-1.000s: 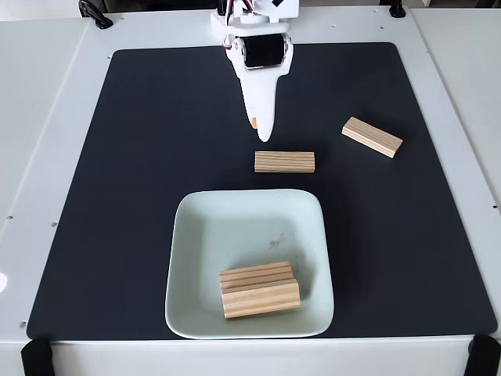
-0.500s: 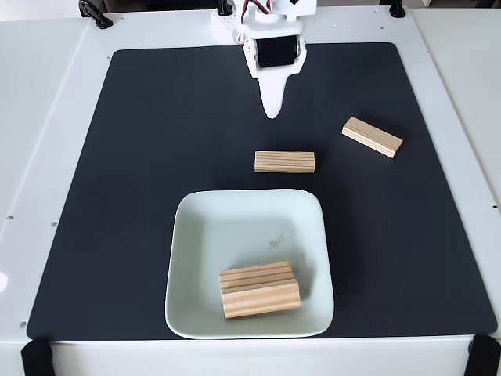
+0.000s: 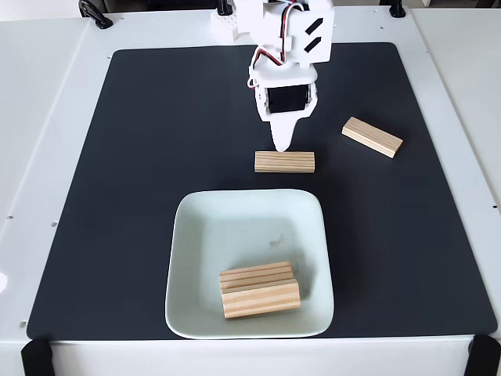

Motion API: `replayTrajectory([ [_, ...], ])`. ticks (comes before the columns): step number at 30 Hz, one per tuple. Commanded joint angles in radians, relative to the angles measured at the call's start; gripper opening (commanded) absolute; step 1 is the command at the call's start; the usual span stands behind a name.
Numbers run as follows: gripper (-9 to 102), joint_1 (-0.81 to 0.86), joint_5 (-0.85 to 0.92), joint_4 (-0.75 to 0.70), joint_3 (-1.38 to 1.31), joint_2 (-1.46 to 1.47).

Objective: Pick up the wooden block and place them on the plate.

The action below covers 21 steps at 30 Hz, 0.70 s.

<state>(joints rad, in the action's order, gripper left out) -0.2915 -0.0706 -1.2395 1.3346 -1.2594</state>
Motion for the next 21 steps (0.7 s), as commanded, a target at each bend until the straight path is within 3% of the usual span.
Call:
replayTrajectory([
  [1, -1, 0.005, 0.000, -0.002, -0.043, -0.011],
  [5, 2, 0.002, 0.003, -0.012, -0.037, -0.018],
  [12, 21, 0.009, 0.002, -0.006, 0.020, -0.080],
  [21, 21, 0.017, -0.012, -0.005, 0.127, -0.101],
])
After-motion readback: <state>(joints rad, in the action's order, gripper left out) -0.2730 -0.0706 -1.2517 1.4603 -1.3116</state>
